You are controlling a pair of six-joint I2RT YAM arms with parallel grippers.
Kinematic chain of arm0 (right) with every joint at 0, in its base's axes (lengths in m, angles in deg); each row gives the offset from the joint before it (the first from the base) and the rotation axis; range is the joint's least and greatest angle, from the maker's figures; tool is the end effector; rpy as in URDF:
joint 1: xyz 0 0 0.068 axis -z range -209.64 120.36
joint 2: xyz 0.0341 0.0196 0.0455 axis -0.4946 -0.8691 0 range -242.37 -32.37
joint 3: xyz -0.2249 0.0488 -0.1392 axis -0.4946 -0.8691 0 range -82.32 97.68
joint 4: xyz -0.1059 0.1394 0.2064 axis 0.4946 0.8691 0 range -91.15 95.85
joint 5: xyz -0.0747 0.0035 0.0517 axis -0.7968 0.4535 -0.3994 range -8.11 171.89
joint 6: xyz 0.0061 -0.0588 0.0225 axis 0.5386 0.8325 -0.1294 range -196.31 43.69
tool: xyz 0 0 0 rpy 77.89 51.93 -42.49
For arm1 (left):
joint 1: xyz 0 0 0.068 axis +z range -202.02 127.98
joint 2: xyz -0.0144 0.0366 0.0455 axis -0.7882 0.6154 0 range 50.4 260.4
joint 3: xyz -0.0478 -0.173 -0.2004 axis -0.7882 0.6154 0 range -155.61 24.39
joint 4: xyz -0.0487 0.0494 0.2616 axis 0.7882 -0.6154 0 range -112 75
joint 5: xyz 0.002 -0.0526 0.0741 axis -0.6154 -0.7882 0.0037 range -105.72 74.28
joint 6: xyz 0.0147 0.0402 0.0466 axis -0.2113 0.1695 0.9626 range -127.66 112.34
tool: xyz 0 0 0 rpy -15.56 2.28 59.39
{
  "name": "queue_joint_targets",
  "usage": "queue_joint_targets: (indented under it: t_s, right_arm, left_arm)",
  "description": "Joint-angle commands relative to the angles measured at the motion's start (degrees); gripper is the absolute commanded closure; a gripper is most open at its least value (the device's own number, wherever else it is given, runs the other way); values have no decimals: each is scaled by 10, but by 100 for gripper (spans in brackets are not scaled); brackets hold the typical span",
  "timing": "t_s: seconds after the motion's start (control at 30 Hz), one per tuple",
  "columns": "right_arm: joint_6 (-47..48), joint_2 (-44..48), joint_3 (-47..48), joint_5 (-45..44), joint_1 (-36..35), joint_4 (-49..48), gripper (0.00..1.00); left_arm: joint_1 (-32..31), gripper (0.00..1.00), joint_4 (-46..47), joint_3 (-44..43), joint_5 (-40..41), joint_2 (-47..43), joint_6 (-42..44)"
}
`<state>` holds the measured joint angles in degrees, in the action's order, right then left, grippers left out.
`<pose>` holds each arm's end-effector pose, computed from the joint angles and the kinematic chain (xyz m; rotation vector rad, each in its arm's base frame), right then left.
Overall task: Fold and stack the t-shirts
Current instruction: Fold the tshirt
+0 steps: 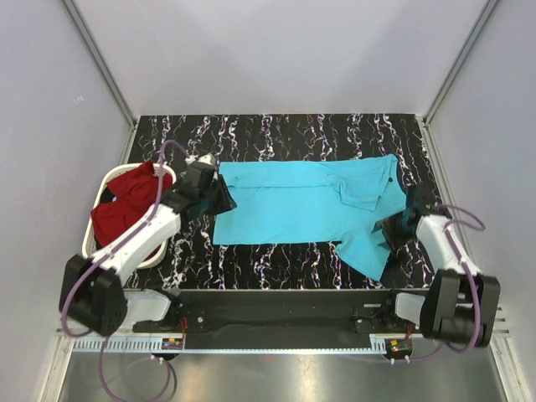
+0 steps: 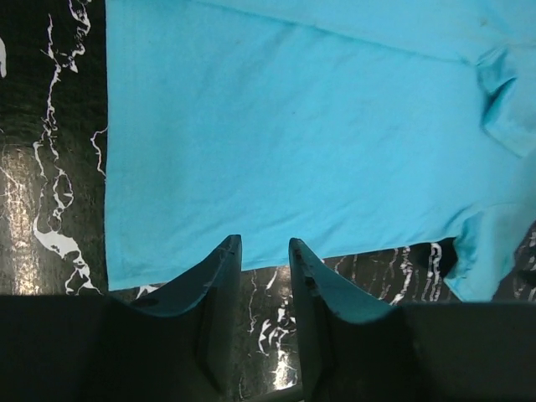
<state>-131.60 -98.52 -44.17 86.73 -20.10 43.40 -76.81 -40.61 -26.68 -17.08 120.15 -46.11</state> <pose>0.2025 -0.0299 0.1679 1.5283 2.4414 0.2840 0.2520 -0.1178 0.2471 -0.2754 2.4003 -0.5583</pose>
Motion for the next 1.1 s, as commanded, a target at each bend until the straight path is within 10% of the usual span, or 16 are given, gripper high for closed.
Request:
queue_joint_targets:
  t_s: [0.0,1.07]
  right_arm:
    - [49,-51,86,10,0,-90,51]
    - [217,-533,456,-41,-8,-160,62]
  left_arm:
    - [0,66,31,-43,-5,65,25]
    - [100,68,-121,-561,88,616,131]
